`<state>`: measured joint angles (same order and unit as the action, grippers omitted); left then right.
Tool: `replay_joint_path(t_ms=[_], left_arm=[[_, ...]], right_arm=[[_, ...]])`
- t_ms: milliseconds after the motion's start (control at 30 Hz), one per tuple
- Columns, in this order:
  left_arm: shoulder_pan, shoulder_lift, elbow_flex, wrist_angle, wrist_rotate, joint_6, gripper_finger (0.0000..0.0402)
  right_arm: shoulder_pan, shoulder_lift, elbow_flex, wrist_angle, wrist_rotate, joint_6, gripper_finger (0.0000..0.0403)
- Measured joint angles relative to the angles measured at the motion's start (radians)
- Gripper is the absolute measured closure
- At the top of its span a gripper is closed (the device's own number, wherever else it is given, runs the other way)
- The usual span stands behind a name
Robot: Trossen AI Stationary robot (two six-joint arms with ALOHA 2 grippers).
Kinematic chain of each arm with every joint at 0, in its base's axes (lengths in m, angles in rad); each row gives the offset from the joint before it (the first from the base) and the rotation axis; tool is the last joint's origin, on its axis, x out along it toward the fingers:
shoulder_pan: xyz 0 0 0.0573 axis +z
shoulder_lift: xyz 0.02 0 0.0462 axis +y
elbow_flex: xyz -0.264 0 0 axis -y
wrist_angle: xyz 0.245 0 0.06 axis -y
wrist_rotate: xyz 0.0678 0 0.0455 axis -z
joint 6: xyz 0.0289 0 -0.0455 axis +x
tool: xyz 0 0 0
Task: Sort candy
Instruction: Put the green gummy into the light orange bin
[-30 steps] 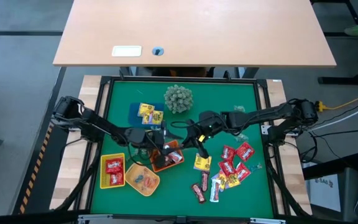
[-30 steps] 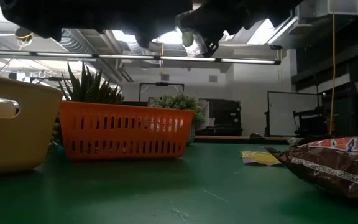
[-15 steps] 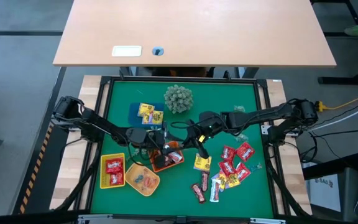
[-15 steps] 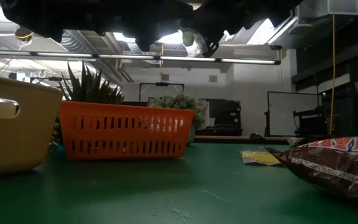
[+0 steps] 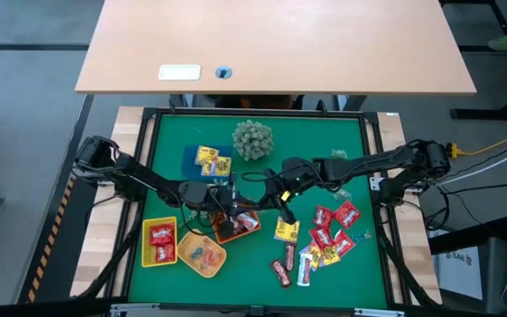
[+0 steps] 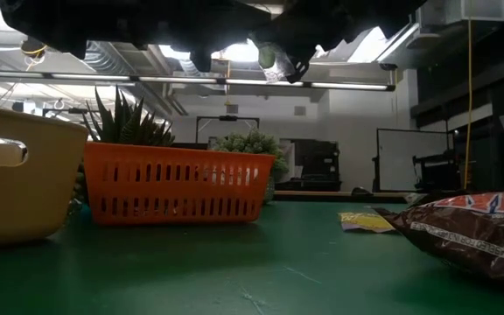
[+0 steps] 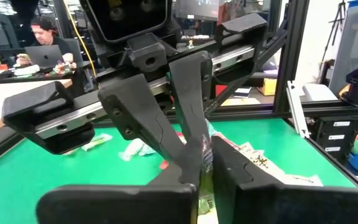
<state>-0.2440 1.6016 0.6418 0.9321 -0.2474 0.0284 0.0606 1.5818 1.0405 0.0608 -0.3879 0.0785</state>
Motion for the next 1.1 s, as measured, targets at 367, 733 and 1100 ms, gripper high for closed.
replay_joint_path(t_ms=[367,733,1100], left_arm=[[0.000,0.000,0.000,0.000,0.000,0.000,0.0399],[0.002,-0.012,-0.001,-0.042,-0.004,-0.079,0.0401],[-0.021,-0.178,-0.001,-0.325,0.301,-0.273,0.0401]], right_arm=[[-0.003,0.000,0.000,-0.005,0.040,0.002,0.0236],[-0.008,-0.060,0.100,-0.305,0.036,-0.007,0.0167],[-0.009,-0.067,0.264,-0.802,0.037,-0.080,0.0166]])
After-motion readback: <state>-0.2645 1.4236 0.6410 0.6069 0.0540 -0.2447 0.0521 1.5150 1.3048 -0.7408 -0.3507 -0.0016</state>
